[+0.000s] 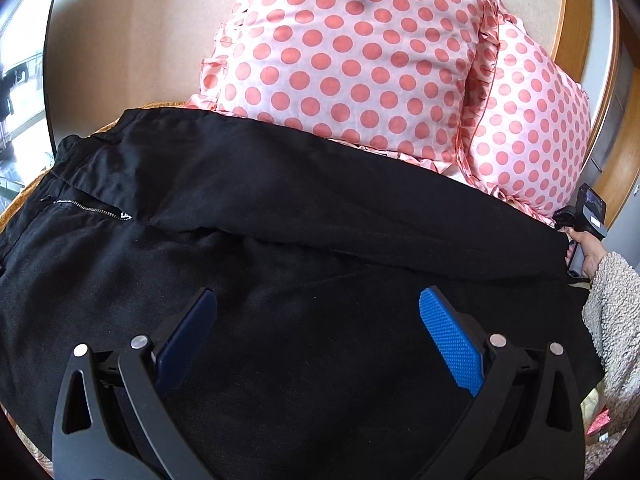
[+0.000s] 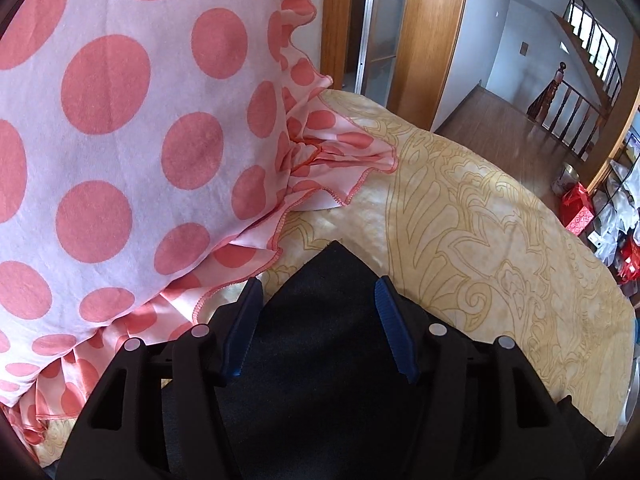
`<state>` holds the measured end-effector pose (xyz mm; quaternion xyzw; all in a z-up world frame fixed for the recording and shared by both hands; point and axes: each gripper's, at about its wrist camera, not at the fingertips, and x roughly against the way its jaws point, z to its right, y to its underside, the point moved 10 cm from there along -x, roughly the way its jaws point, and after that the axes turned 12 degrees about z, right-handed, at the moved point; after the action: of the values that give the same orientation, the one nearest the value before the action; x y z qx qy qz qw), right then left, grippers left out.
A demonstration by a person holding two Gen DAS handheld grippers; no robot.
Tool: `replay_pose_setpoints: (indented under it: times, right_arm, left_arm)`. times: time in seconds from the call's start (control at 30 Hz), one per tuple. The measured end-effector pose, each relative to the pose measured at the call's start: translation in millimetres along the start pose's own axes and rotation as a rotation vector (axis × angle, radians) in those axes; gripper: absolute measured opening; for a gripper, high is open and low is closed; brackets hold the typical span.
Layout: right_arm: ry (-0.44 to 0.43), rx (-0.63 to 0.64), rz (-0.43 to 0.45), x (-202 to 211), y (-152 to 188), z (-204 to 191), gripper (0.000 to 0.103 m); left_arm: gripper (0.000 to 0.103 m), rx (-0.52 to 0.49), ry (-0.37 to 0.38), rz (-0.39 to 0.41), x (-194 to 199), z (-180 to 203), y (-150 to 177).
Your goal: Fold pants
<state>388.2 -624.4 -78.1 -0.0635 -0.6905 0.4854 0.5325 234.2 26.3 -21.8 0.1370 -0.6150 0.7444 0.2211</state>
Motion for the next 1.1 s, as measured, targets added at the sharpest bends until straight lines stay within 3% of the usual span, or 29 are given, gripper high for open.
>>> replay_pose_setpoints:
  times: [0.1,0.17,0.2,0.23,0.47,0.6,0.77,0.93,1.1]
  right_arm:
    - [-0.017,0.023,0.005,3,0,-2,0.057]
    - [-0.026,0.033,0.012,6,0,-3,0.048]
    - [-0.026,0.032,0.014,8,0,-1,0.032]
    - [-0.035,0.026,0.015,9,0,0,0.027]
    - [-0.251,-0.187,0.037,36,-2,18,0.005]
    - [-0.360,-0.223,0.106,76,-9,35,0.005]
    - [-0.463,-0.279,0.121,117,2,63,0.005]
    - [-0.536,-0.290,0.129,157,29,93,0.005]
    - [-0.604,-0.296,0.103,199,81,122,0.005]
  left_arm:
    - [0.101,-0.017,0.006,0.006,1,4,0]
    - [0.101,-0.023,0.007,0.007,1,5,0]
    - [0.101,-0.022,0.007,0.008,1,5,1]
    - [0.101,-0.020,0.007,0.009,1,4,1]
    - [0.101,0.054,0.003,0.057,10,-7,-3]
    - [0.101,0.056,-0.044,0.132,25,-15,-11]
    - [0.101,0.014,-0.078,0.178,45,-16,-16]
    - [0.101,-0.007,-0.072,0.200,65,-12,-17]
    - [0.101,-0.009,-0.062,0.221,84,-9,-14]
